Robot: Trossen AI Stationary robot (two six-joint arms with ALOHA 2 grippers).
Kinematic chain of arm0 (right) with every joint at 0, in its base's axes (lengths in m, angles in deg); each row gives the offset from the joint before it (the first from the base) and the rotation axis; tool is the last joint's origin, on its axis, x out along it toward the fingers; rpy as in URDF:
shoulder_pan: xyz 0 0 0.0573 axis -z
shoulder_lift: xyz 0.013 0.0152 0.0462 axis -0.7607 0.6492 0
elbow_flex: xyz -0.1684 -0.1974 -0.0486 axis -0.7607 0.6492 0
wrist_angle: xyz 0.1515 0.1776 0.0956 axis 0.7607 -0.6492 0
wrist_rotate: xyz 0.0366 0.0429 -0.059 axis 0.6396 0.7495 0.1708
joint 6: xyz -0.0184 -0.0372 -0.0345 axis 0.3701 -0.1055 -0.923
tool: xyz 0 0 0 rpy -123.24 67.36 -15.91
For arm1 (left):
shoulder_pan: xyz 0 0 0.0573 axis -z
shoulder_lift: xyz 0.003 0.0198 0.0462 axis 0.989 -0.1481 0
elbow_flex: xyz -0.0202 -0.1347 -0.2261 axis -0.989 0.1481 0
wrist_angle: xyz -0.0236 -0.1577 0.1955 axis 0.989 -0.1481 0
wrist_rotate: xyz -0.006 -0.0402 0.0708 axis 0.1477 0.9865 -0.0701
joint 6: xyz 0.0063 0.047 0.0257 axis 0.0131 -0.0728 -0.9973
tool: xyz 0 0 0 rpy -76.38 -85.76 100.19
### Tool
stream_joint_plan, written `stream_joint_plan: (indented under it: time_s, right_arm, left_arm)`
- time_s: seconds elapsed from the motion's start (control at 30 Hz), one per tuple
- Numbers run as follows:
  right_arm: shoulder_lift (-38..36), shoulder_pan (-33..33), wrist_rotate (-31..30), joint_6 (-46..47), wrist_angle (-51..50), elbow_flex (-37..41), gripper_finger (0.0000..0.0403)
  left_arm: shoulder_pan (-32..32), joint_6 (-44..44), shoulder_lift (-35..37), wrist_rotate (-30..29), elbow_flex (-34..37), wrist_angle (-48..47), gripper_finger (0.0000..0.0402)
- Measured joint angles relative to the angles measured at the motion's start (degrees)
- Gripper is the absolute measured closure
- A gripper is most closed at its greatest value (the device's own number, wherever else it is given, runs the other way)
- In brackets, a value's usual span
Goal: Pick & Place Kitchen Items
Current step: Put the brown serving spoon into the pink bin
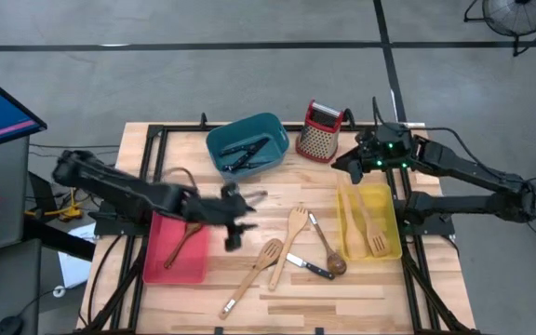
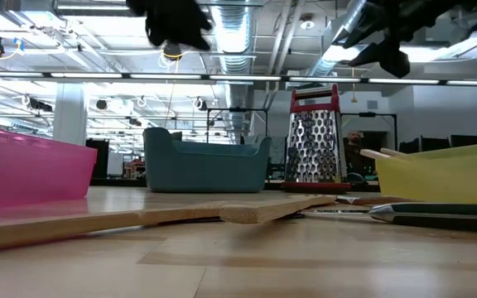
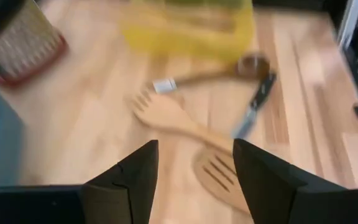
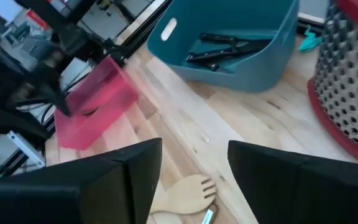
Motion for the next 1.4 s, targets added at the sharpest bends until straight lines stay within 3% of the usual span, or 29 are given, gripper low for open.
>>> stream_joint_plan:
  time_s: [0.3,0.67,1.4]
  right_arm:
    - [0.13,-4.04,-3.11,-0.02,-1.99,-0.01,0.0210]
    - [0.13,-4.38,-6.23,-1.68,-2.06,-0.01,0.0180]
    - [0.13,-4.37,-6.18,-1.63,-2.24,-0.01,0.0179]
  left_arm:
    - [6.36,15.35,-14.51,0.38,0.00,-0.42,0.0210]
    - [11.13,35.40,-17.06,4.31,-0.02,-0.38,0.0211]
    - [13.86,41.30,-27.10,6.28,-0.15,-0.52,0.0211]
